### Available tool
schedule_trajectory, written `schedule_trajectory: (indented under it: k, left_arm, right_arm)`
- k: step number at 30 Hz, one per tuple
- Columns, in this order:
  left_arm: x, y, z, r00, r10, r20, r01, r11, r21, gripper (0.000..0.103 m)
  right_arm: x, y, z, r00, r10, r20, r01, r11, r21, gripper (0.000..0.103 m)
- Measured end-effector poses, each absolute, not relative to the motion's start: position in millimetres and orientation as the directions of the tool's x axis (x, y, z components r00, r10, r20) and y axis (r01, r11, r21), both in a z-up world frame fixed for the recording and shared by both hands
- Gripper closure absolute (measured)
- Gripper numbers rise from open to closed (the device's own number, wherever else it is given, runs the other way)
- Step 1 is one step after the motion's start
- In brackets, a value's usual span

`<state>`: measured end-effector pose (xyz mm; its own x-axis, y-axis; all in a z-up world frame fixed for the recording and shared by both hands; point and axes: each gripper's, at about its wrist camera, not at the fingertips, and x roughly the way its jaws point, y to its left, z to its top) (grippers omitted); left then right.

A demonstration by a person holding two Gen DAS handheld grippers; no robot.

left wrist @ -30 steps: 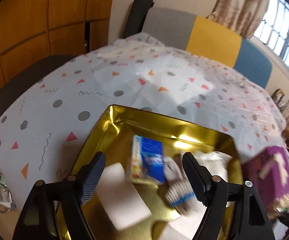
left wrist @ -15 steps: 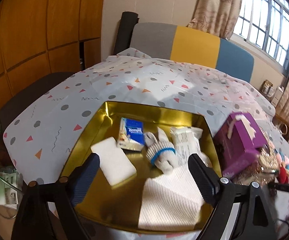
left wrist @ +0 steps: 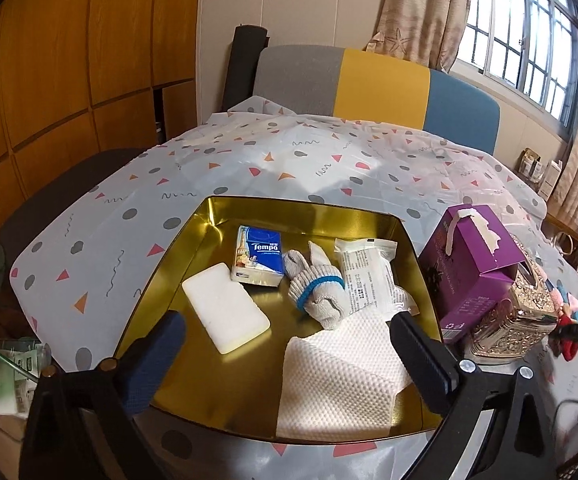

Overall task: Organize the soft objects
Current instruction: 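Carry the brown scrunchie into the gold tray and open the right gripper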

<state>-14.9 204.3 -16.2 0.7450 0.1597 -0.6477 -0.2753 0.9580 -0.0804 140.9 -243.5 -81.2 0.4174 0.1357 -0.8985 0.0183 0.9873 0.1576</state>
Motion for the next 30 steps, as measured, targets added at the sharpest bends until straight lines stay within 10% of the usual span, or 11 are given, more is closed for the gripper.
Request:
schedule_trajectory:
  k: [16,30]
  left_arm:
    - [-16.5,212.4,-23.7,0.724,0.145,-0.674,-0.281,0.955,-0.097,0.0]
    - [-26.4,249.6,-26.8,0.709,0.208,-0.674,-0.372,0.922,-0.107,0.0]
  right_arm:
    - [184.2,-167.6,46.6,0.646,0.213,-0.733,-0.134,0.977,0.165,0.089]
    - [139.1,-20.0,101.2,0.536,0.587,-0.607,-0.542,0.79,0.286,0.089]
